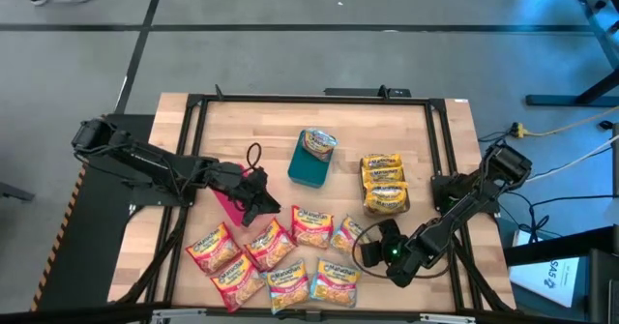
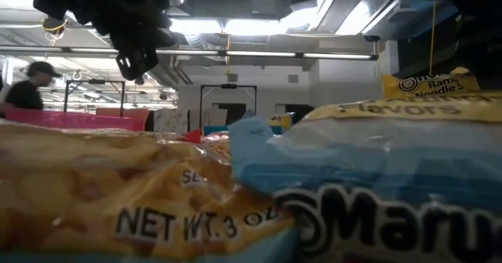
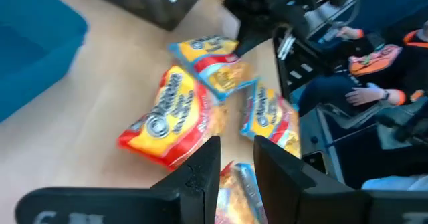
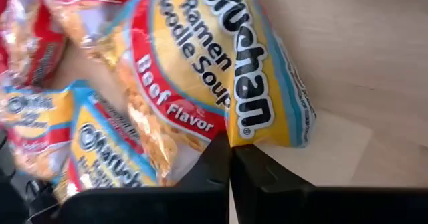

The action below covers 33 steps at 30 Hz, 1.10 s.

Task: Sort Maruchan noodles
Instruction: Put the blue noodle pack into the blue bin

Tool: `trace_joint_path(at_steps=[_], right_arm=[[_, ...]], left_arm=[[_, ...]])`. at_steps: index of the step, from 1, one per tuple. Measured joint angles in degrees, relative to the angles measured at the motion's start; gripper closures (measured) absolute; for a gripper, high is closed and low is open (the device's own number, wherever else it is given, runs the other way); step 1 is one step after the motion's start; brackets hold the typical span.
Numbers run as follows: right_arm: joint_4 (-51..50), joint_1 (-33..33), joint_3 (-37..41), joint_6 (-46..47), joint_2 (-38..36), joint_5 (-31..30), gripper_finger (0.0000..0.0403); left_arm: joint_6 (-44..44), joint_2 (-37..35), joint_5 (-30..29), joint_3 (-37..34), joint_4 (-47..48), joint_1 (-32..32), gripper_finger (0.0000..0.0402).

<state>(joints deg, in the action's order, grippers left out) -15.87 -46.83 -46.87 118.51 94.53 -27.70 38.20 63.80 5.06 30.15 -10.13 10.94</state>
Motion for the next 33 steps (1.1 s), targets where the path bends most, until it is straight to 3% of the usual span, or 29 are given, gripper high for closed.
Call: trace_joint_path(at_steps=[7,17,28,33], right_arm=[[-2.4,0.0,-2.2,-5.9,-4.7,-2.8,0.0402],[-17.1,2.9,-11.1,-15.7,-10.7,-12.1,0.0403],[-28.6,19.3,-22.6,-47.7,-11.2,-12.1,0.0403],[-29.1,29.1,-25.4,-64.3,-11.3,-5.9,0.0403]], left_arm=[[-3.0,-7.0,-0.1,0.0,9.4,-2.6,0.0317],[-3.9,-13.6,-0.1,0.0,19.4,-4.2,0.0317],[-4.2,-14.4,-5.6,0.0,26.9,-4.2,0.0317],[-4.9,-16.9,-5.7,0.0,28.2,-4.2,0.0317]])
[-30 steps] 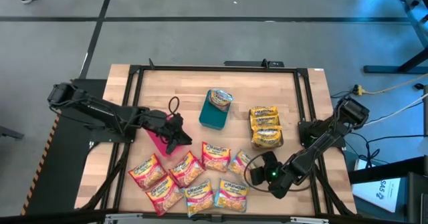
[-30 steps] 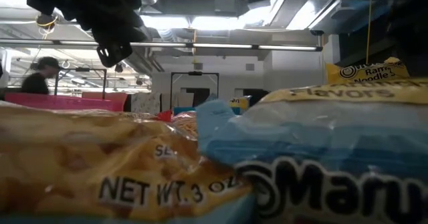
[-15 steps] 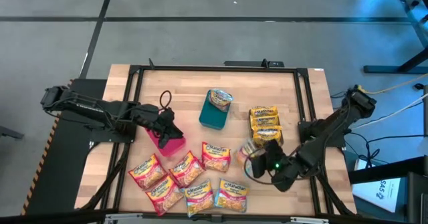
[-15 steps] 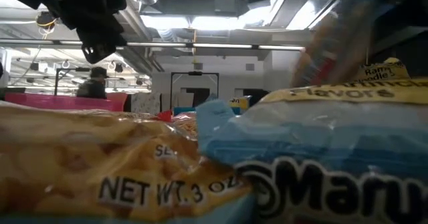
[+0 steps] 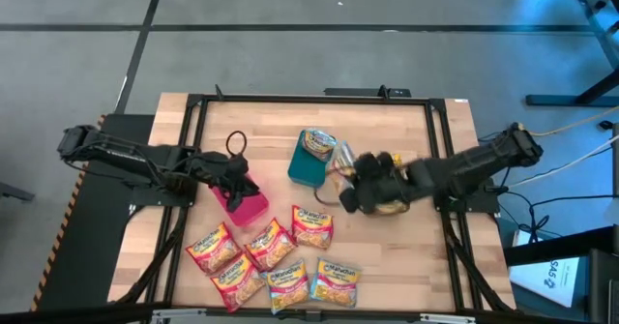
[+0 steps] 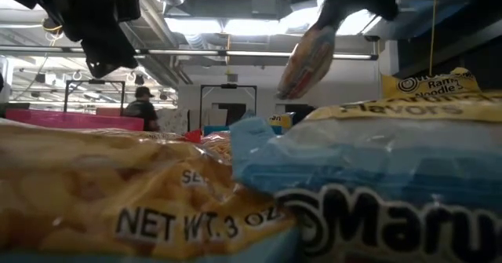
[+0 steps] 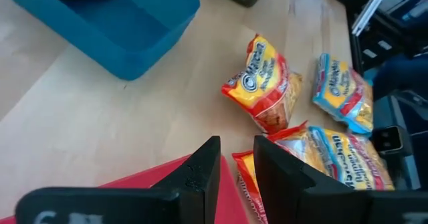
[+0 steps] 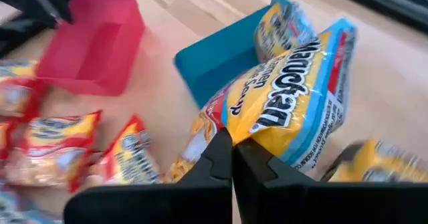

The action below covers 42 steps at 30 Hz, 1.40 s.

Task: Sort Maruchan noodles
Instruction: Put the blue noodle pack into the blue bin

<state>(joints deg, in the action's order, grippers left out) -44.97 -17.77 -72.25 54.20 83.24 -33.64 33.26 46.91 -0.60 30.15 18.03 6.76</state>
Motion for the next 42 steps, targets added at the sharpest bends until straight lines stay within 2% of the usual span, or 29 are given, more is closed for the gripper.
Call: trace_joint_path(at_steps=[9,14,19,26,36,42], right_arm=[[10.1,13.0,-0.1,-24.1,0.2,12.6,0.0403],[13.5,18.9,-0.1,-29.9,0.7,18.5,0.0403],[17.3,22.9,-0.1,-33.5,4.5,25.4,0.0403],[21.2,24.4,-0.1,-37.2,9.4,24.9,0.0403],[21.5,26.5,-0.1,-39.7,10.1,23.2,0.0403],[22.2,26.6,-0.1,-41.1,14.9,23.6,0.0403]], left_arm=[[-0.4,-11.6,-7.0,0.0,7.5,0.0,0.0317],[-0.4,-14.6,-7.9,0.0,8.4,0.0,0.0317],[-0.5,-14.7,-9.8,0.0,8.8,0.0,0.0317],[-0.5,-14.7,-10.9,0.0,9.7,0.0,0.0317],[-0.4,-14.7,-10.9,0.0,9.6,0.0,0.0317],[0.5,-14.7,-10.9,0.0,9.3,0.0,0.0317]])
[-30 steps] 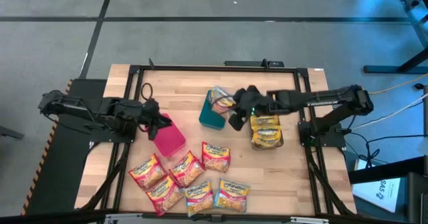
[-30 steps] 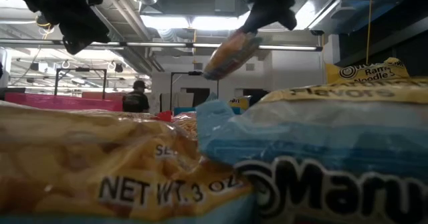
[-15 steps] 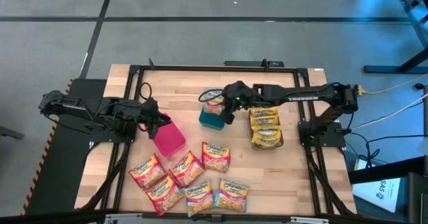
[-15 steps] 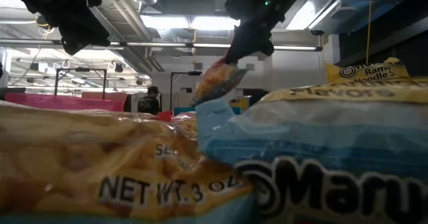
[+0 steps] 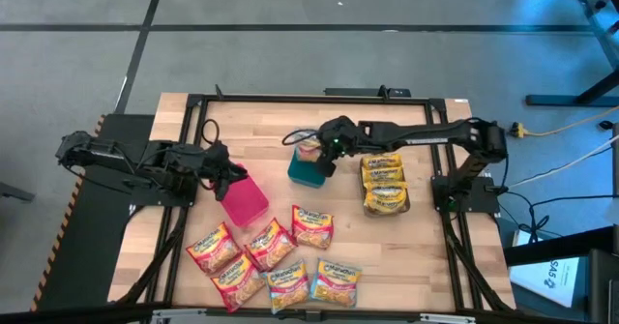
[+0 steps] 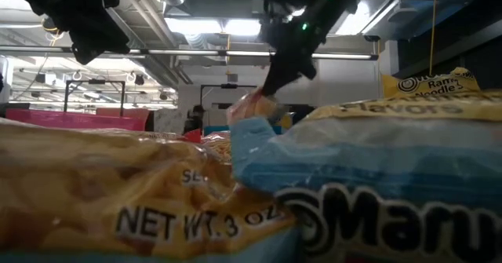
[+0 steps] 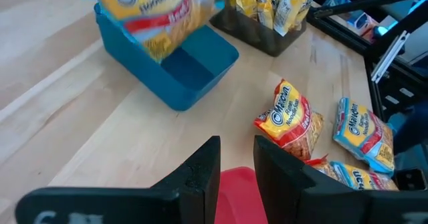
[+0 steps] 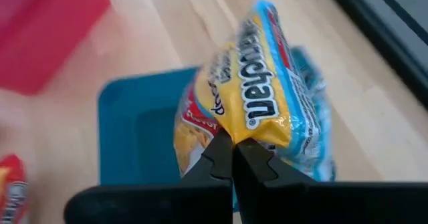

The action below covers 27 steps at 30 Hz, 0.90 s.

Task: Sort Maruchan noodles
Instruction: Put the blue noodle pack into the blue bin

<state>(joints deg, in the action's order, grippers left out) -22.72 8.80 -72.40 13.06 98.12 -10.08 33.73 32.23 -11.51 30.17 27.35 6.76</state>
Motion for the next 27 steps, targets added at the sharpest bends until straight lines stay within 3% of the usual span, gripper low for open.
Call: trace_joint_path(at_steps=[6,15,27], right_arm=[[0.4,-0.1,0.0,0.0,4.8,-0.6,0.0403],[-0.4,-0.1,0.0,0.1,5.8,-1.2,0.0392],[-4.8,-0.1,-3.2,3.4,5.6,0.7,0.0277]], left_arm=[[0.7,0.0,0.0,0.0,-0.2,0.0,0.0317],[1.9,0.0,0.0,0.0,-0.4,0.0,0.0317],[2.1,0.0,0.0,0.0,-0.4,0.0,0.0317]])
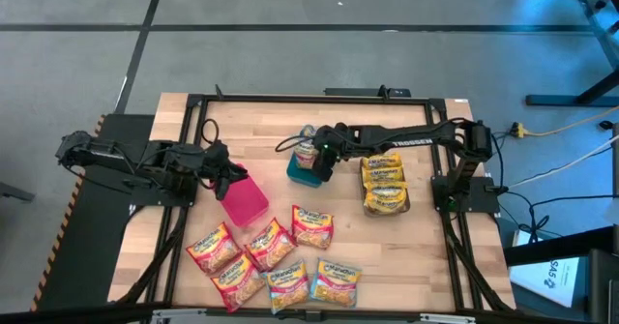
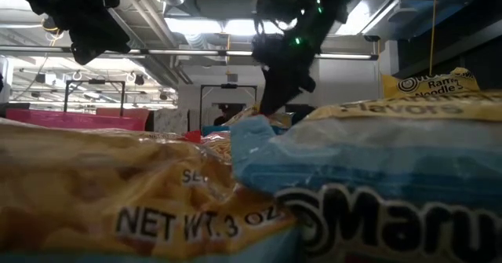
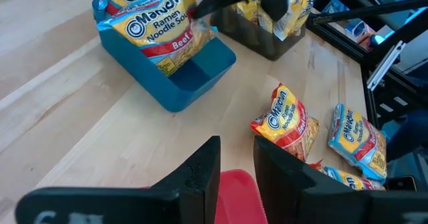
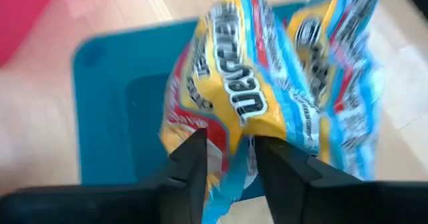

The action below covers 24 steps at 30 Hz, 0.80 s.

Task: Sort Maruchan noodles
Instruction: Put the blue noodle pack into the blue bin

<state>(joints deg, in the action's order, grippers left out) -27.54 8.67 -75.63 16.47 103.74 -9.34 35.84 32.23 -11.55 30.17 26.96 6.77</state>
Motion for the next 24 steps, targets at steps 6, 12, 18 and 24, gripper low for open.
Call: trace_joint_path(at_steps=[6,12,18,24], right_arm=[[-12.0,0.0,-9.2,-0.2,-0.1,-3.7,0.0255],[-18.6,0.0,-15.0,-1.2,-0.2,-2.5,0.0259],[-15.5,2.2,-15.7,-3.6,1.1,6.2,0.0260],[-14.5,5.3,-16.4,-9.3,2.2,7.5,0.0260]], left_arm=[[0.0,0.0,0.0,0.0,0.0,0.0,0.0317],[-0.2,0.0,0.0,0.0,0.0,0.0,0.0317],[-0.4,0.0,-0.3,0.0,0.0,0.0,0.0317],[-0.4,0.0,-0.3,0.0,0.0,0.0,0.0317]])
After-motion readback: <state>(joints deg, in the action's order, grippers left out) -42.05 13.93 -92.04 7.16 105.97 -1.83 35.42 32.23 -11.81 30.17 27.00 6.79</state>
